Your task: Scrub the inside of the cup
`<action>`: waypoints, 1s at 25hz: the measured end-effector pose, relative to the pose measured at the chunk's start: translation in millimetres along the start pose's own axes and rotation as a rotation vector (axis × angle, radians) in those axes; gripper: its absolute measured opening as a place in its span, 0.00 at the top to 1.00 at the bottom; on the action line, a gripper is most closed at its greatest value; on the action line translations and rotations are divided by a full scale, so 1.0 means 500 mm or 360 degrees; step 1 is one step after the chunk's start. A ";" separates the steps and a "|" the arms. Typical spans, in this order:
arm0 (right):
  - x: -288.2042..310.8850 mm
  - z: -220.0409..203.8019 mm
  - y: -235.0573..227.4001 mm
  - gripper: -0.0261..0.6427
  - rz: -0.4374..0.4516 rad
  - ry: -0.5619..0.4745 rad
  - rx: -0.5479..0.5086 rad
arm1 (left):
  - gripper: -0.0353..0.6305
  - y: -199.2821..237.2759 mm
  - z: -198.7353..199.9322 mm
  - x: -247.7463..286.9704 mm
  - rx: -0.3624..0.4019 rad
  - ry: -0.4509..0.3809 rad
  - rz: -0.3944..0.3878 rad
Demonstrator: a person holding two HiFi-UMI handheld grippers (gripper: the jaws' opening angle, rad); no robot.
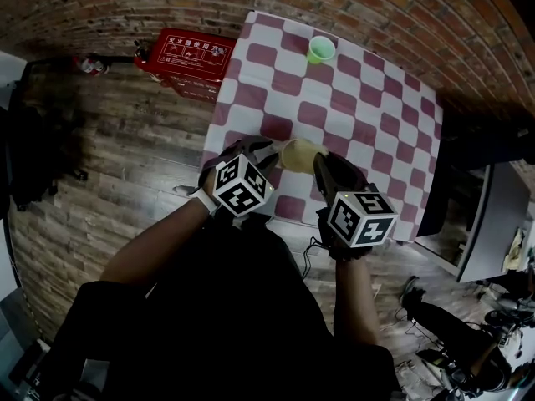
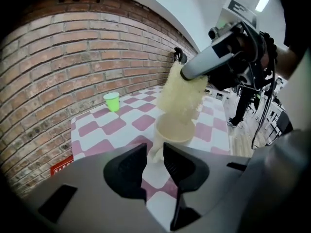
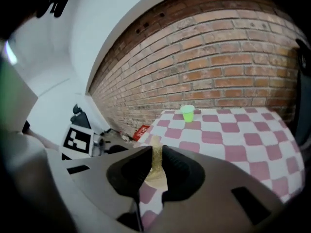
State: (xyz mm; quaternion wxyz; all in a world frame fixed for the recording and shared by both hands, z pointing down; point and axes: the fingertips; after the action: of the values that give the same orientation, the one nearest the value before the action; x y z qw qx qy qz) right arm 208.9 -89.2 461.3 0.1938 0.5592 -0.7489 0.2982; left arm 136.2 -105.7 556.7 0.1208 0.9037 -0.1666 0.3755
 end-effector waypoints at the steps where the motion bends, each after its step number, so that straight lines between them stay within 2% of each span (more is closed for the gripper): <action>1: 0.005 -0.008 -0.005 0.85 -0.0040 0.0036 -0.0085 | 0.77 0.000 0.001 -0.002 -0.0002 -0.0003 -0.0001; 9: 0.096 -0.085 0.018 0.85 -0.0105 0.0346 -0.0534 | 0.77 -0.015 -0.001 -0.002 -0.0031 -0.0005 -0.0042; 14: 0.156 -0.131 0.025 0.85 -0.0063 0.0498 -0.0717 | 0.77 -0.020 -0.005 0.002 -0.0030 0.0016 -0.0048; 17: 0.167 -0.137 0.033 0.85 -0.0008 0.0484 -0.0849 | 0.77 -0.019 -0.005 0.002 -0.0022 0.0009 -0.0042; 20: 0.155 -0.119 0.035 0.85 -0.0017 0.0440 -0.1093 | 0.77 -0.019 -0.007 0.003 -0.0018 0.0008 -0.0036; 25: 0.083 -0.030 0.055 0.85 -0.0084 0.0232 -0.1487 | 0.77 -0.016 -0.006 0.003 -0.0011 0.0010 -0.0035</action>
State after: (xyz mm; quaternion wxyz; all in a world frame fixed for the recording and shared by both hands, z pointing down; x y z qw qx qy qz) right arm 169.3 -103.8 492.2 0.4841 0.4088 -0.7728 -0.0372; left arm 138.4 -97.6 559.0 0.1286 0.9039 -0.1577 0.3763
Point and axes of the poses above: the fingertips, and each gripper's own axes: x forward along the fingers, y to its left, z out of its top, and after that the axes turned 8 degrees about -x, right-handed
